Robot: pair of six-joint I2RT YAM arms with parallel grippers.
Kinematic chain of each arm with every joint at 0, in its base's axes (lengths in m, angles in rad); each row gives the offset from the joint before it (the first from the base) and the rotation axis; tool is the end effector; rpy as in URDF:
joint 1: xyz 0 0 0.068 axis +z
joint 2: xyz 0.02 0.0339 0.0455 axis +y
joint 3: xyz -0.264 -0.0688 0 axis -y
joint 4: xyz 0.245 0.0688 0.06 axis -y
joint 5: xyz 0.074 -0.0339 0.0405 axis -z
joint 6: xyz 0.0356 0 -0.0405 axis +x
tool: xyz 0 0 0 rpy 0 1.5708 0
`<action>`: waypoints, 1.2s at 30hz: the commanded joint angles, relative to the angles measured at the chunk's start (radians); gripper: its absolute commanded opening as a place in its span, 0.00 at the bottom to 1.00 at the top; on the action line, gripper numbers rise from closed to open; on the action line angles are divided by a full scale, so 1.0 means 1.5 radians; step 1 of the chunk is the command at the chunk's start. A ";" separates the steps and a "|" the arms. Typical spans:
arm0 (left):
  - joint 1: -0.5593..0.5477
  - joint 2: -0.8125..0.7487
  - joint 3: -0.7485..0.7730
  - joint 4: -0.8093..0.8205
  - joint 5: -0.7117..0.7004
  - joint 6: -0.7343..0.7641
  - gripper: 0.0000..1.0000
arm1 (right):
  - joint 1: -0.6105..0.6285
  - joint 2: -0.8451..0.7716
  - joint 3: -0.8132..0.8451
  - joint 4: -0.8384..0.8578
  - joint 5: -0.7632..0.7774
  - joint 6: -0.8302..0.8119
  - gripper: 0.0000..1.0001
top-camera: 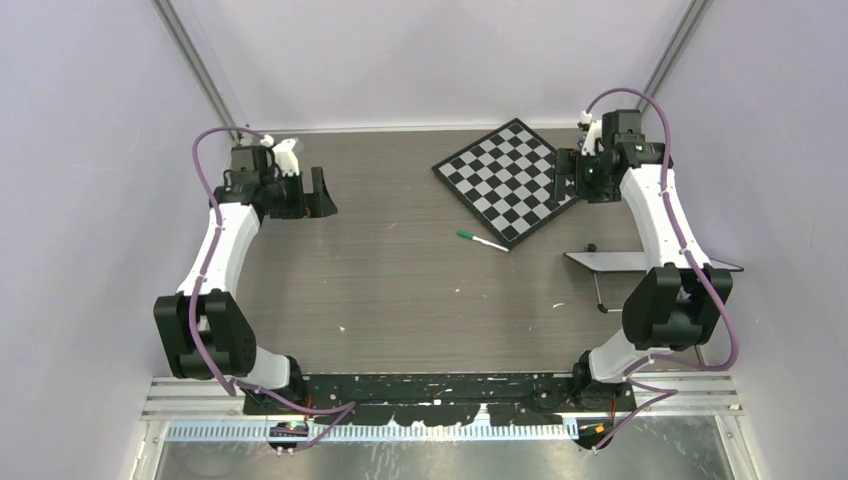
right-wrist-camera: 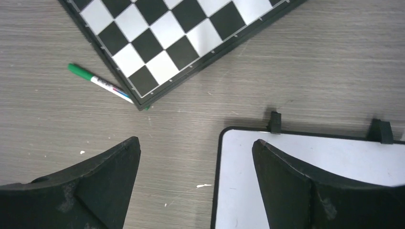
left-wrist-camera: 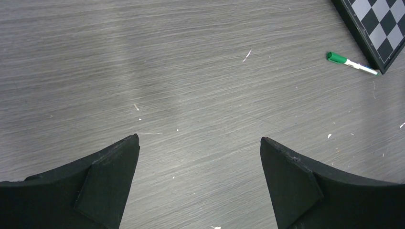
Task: Write a sentence on the whiteboard
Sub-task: Move the whiteboard stand to the center of the board.
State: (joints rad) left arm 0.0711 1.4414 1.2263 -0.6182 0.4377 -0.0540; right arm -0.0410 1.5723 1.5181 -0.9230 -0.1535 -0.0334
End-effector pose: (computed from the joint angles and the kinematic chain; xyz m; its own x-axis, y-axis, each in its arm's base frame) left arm 0.3098 0.0069 0.3030 -0.7491 -0.1024 -0.6545 0.1798 0.9195 -0.3496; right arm 0.3293 -0.0081 0.3336 -0.8263 0.0009 -0.5633 -0.0726 0.9915 0.1080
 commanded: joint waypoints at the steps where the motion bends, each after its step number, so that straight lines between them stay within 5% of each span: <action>1: -0.003 -0.030 -0.015 0.028 -0.006 -0.020 1.00 | -0.040 0.048 0.039 -0.029 0.045 -0.003 0.88; 17: -0.003 -0.058 -0.028 0.040 0.021 -0.024 1.00 | -0.104 0.230 0.034 0.025 0.132 0.033 0.70; 36: -0.003 -0.074 -0.041 0.054 0.023 -0.027 1.00 | -0.104 0.284 -0.047 0.028 0.126 0.033 0.58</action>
State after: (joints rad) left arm 0.0700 1.3685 1.1641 -0.5789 0.4503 -0.0803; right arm -0.1993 2.0022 1.4475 -0.8871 0.0429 0.0067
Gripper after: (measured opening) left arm 0.996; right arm 0.607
